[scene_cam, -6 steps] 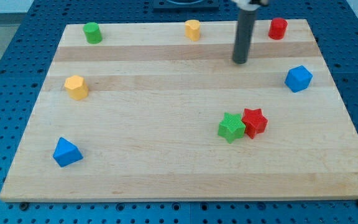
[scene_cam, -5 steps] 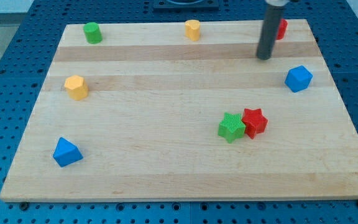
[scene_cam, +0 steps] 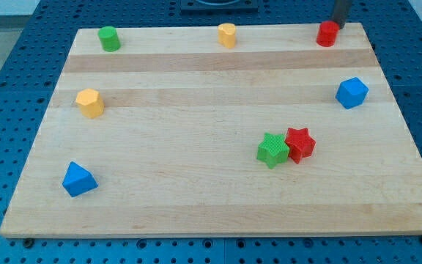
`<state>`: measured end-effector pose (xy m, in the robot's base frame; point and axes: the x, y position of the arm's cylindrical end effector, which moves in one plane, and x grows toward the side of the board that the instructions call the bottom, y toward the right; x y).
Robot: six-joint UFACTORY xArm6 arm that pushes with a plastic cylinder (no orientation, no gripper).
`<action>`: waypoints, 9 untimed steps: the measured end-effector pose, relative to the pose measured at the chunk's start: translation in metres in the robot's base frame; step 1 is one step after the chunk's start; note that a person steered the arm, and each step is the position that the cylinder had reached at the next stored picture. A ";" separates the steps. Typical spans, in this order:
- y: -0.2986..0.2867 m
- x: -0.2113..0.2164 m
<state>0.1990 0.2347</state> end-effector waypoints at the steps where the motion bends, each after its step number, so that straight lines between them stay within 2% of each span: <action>1: -0.013 0.014; 3: -0.025 0.059; 7: -0.093 0.141; 9: -0.129 0.130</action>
<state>0.3292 0.1061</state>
